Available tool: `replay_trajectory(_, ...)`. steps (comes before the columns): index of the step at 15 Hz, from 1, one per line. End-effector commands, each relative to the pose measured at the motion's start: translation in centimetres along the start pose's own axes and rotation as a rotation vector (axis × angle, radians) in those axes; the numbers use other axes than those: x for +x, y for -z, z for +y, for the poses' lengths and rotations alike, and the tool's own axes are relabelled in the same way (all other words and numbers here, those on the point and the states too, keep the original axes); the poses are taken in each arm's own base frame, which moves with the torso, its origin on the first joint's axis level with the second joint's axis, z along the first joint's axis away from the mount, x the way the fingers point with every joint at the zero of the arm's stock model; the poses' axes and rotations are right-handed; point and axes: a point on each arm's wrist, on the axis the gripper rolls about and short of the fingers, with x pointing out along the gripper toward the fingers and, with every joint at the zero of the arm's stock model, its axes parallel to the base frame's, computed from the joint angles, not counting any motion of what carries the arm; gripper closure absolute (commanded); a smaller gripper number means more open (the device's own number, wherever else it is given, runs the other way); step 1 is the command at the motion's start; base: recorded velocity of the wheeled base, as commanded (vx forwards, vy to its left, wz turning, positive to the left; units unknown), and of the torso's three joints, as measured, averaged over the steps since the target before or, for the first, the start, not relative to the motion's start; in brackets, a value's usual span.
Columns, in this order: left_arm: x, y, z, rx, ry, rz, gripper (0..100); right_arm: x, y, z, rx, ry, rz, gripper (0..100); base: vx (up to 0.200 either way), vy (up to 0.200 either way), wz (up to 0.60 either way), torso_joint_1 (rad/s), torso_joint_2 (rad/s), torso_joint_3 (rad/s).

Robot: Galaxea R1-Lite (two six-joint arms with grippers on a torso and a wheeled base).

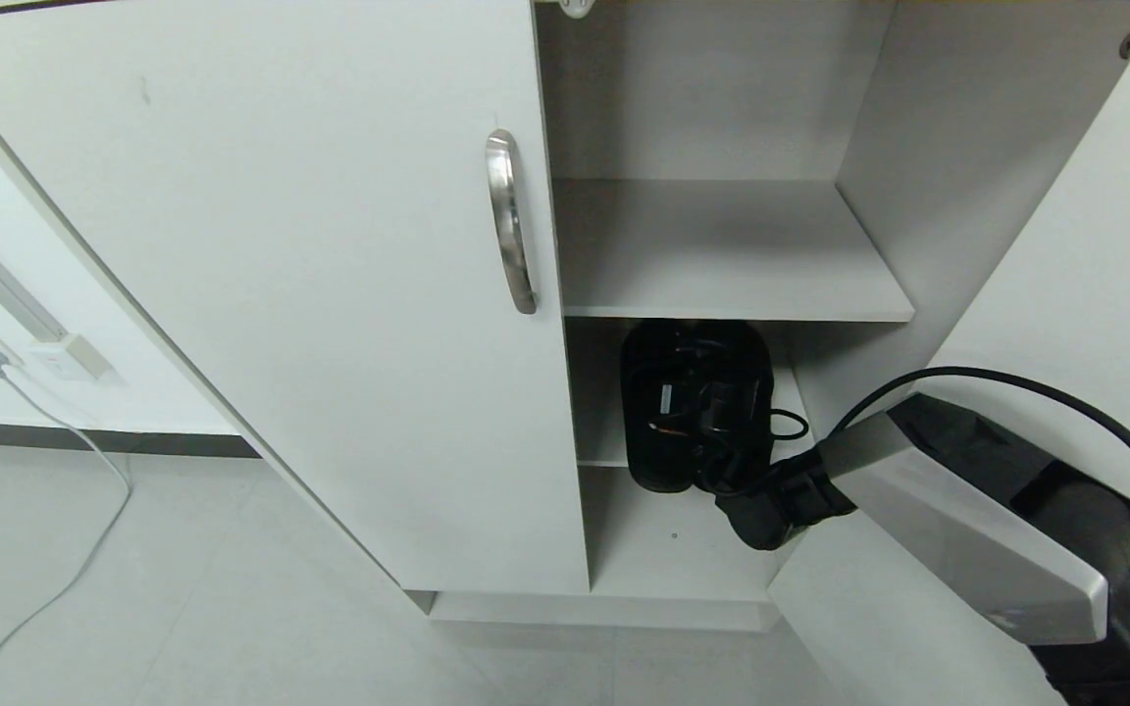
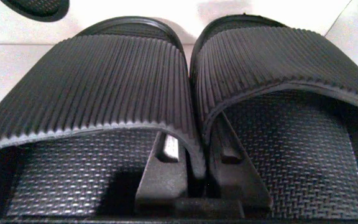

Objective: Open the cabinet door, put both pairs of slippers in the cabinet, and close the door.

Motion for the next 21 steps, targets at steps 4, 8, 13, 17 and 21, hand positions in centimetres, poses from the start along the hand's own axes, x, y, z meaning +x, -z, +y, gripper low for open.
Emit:
replay_trajectory(4,0.0,0.0,0.0,0.0,-0.001,0.001,100,0.1,0.7,0.0,-0.009,0.003,0.012,100,0.0,0.0,0.0,0.0,0.0,0.0)
replay_trajectory(8,0.0,0.0,0.0,0.0,-0.001,0.001,100,0.2,1.0,-0.2,-0.013,0.01,0.018,0,0.0,0.0,0.0,0.0,0.0,0.0)
replay_trajectory(13,0.0,0.0,0.0,0.0,-0.001,0.001,100,-1.2,0.7,-1.0,-0.03,0.01,0.041,0,0.0,0.0,0.0,0.0,0.0,0.0)
replay_trajectory(17,0.0,0.0,0.0,0.0,-0.001,0.001,100,-3.8,-0.6,-1.9,-0.02,-0.007,0.026,0,0.0,0.0,0.0,0.0,0.0,0.0)
replay_trajectory(21,0.0,0.0,0.0,0.0,0.0,0.001,100,-7.9,-1.5,-2.8,0.004,-0.049,0.0,0,0.0,0.0,0.0,0.0,0.0,0.0)
